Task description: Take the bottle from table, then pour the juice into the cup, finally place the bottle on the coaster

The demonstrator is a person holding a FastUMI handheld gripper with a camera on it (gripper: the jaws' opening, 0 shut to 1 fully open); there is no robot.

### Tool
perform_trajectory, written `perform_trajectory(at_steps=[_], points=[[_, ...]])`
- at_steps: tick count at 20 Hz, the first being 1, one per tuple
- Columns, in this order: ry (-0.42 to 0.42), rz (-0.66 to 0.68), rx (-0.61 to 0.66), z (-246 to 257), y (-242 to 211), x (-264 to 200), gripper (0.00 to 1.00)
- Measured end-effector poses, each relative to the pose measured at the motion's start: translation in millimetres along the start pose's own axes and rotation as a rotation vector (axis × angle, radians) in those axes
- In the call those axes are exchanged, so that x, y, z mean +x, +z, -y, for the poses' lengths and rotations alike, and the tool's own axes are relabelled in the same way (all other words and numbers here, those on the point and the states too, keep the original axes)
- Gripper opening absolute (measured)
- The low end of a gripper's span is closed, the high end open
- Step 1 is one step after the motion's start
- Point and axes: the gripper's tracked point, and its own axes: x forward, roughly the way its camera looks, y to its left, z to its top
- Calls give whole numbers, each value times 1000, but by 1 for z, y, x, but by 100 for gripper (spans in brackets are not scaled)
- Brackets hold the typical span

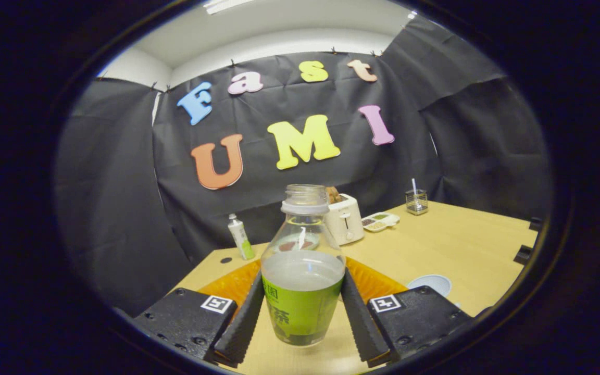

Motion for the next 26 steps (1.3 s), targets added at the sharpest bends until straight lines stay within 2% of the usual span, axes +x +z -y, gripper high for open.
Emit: perform_trajectory(at_steps=[7,10,13,16,19,26], points=[[99,-24,308,-5,17,-3,80],[196,-29,426,-19,23,-4,80],[189,-28,505,-14,30,0,80],[187,-48,648,-9,28,5,80],[232,-46,809,-12,36,4,80],[278,-30,1017,-3,50,0,79]])
